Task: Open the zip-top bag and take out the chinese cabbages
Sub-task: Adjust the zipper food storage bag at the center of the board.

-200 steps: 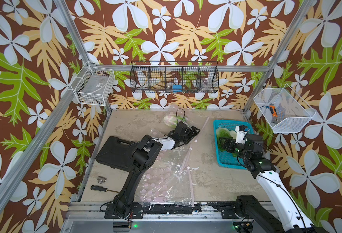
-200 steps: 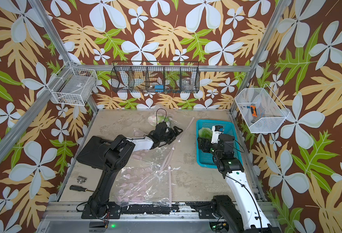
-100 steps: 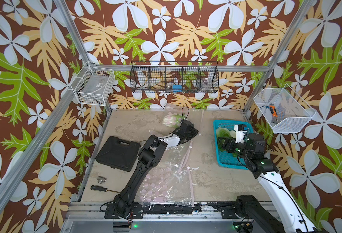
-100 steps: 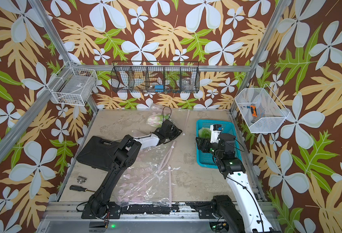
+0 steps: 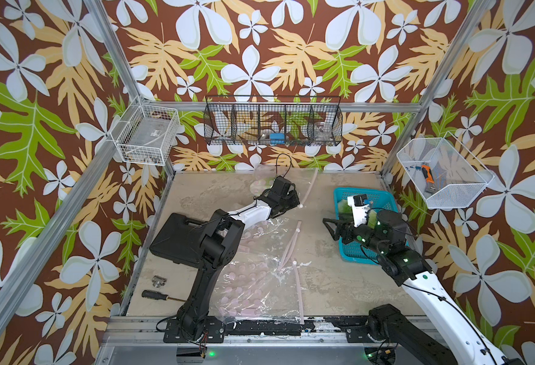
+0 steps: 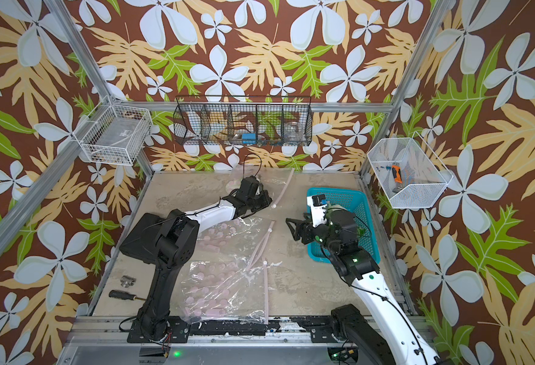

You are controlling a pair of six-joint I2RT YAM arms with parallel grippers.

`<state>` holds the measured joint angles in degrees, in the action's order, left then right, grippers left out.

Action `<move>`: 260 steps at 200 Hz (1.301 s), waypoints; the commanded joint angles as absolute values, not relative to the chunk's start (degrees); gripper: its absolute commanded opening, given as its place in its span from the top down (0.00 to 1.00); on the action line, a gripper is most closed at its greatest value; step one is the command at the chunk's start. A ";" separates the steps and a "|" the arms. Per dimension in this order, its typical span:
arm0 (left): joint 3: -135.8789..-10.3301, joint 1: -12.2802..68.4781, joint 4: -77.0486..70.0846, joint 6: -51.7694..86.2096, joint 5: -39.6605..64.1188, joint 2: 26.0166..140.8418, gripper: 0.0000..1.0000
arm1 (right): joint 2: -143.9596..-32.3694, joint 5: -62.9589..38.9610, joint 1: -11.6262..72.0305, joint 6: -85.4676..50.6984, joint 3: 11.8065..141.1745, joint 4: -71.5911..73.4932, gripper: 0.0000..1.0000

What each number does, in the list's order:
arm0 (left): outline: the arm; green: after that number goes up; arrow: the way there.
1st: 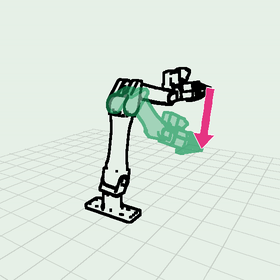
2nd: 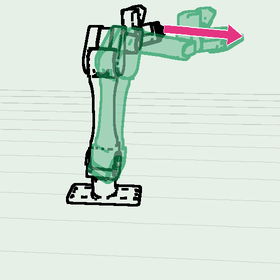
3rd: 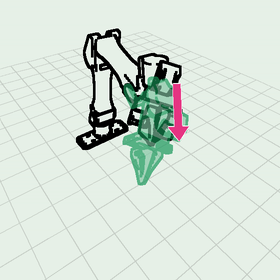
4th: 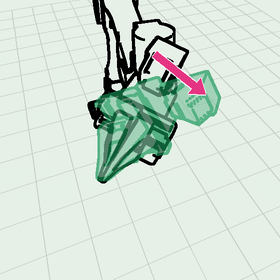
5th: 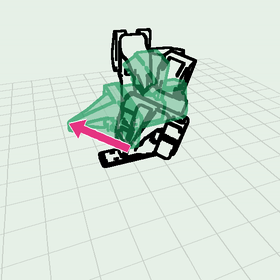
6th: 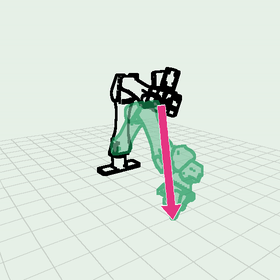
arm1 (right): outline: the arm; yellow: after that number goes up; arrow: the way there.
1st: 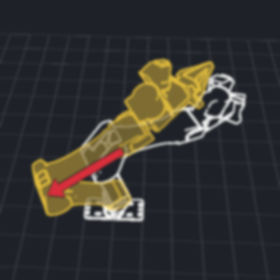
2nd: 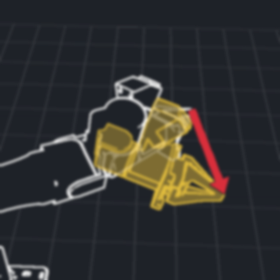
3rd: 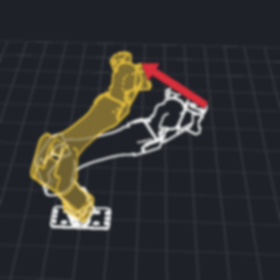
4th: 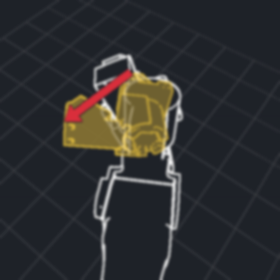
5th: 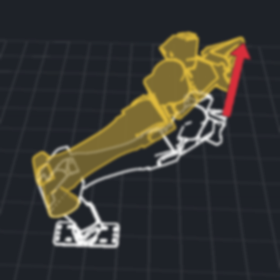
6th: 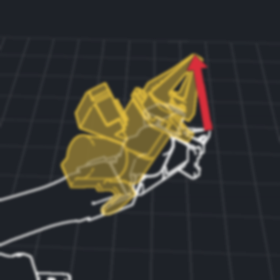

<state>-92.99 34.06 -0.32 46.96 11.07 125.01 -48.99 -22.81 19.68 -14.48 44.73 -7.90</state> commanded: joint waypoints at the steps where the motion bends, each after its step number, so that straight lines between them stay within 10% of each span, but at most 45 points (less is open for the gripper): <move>1: -85.50 32.78 1.43 41.37 17.11 118.42 1.00 | -49.49 -23.28 26.04 -8.38 46.90 0.76 0.19; 195: -53.93 21.41 11.79 25.39 31.37 80.53 1.00 | -70.91 27.26 60.94 46.95 31.25 39.96 0.00; 260: -52.93 20.57 13.53 23.58 33.53 76.97 1.00 | -78.66 25.68 62.14 46.62 35.59 39.28 0.07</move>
<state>-53.39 20.78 12.58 25.17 31.83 77.78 -76.38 24.38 62.06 45.41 34.24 37.54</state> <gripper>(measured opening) 0.053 0.942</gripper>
